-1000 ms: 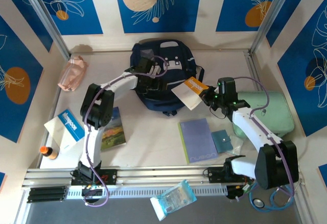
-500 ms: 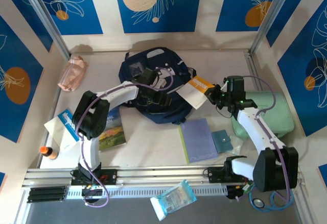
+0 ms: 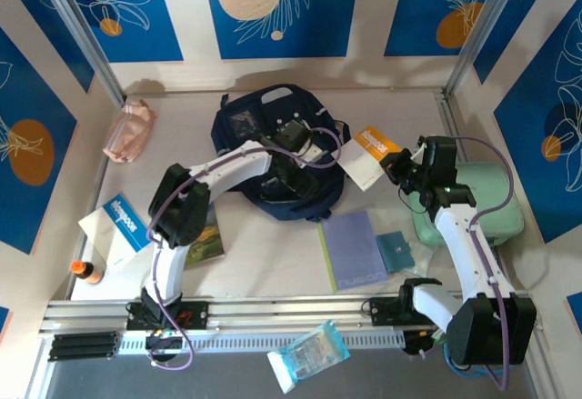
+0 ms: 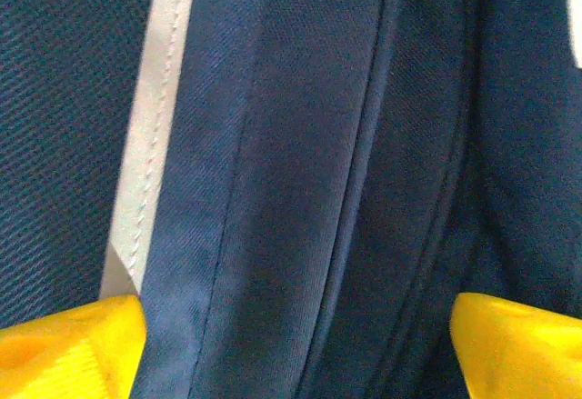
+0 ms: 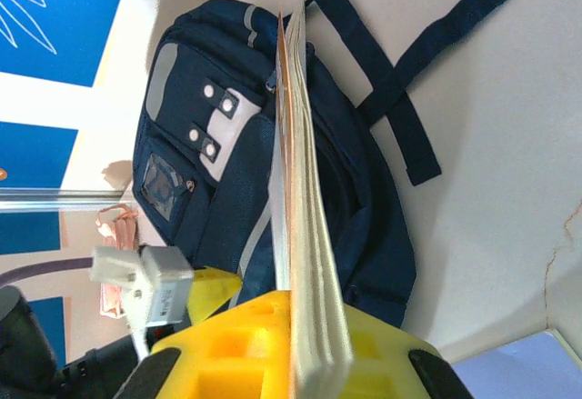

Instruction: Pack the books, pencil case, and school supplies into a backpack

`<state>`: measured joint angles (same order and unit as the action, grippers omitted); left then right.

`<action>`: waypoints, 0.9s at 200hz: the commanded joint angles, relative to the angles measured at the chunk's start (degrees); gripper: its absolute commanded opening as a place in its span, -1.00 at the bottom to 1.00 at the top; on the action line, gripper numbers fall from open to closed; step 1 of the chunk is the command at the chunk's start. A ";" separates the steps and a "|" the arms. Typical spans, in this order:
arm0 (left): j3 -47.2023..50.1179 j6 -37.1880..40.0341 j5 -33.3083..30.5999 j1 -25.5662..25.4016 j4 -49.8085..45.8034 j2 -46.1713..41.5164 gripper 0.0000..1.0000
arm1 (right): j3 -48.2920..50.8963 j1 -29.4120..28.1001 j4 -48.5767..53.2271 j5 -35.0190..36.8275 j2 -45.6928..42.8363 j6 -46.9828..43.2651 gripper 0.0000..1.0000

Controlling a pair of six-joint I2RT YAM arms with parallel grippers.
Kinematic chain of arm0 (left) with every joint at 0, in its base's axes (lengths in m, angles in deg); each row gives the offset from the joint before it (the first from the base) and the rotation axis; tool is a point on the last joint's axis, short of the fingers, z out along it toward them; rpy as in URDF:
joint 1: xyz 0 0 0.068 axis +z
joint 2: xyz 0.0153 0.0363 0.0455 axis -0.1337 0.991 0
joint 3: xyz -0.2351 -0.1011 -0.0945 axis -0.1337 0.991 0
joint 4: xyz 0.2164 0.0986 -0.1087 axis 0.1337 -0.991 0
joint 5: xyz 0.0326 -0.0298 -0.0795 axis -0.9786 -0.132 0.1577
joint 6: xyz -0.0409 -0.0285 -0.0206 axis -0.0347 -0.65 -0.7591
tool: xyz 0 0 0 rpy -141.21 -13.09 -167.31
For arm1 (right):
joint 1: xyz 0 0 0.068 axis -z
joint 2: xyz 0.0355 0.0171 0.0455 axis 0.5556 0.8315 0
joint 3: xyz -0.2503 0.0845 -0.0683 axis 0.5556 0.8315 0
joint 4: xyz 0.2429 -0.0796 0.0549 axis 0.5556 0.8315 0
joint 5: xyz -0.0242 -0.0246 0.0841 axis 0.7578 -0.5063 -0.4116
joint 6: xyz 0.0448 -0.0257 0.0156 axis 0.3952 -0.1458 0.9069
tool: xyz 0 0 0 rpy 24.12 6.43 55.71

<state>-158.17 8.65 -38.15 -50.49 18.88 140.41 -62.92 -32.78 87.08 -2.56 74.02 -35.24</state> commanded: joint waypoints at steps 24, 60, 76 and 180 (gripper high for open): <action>-9.31 0.96 -7.62 -0.92 -8.04 7.70 0.41 | 1.67 0.52 -0.08 -2.27 -1.85 0.12 -1.00; -12.89 -0.02 -8.93 -1.20 -10.50 11.10 0.09 | 2.32 0.61 -0.01 -2.22 -2.21 0.47 -1.00; -13.53 -0.11 -9.45 -1.40 -11.15 11.62 -0.08 | 2.54 0.70 -0.08 -2.25 -2.33 0.64 -1.00; -13.89 -3.09 -1.79 0.34 -7.03 1.16 -1.00 | -0.27 2.20 4.71 0.08 -7.29 -0.37 -1.00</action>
<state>-170.68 6.68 -42.26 -51.34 10.22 148.44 -61.08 -31.36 88.94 -3.33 68.86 -35.02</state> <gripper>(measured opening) 0.051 0.063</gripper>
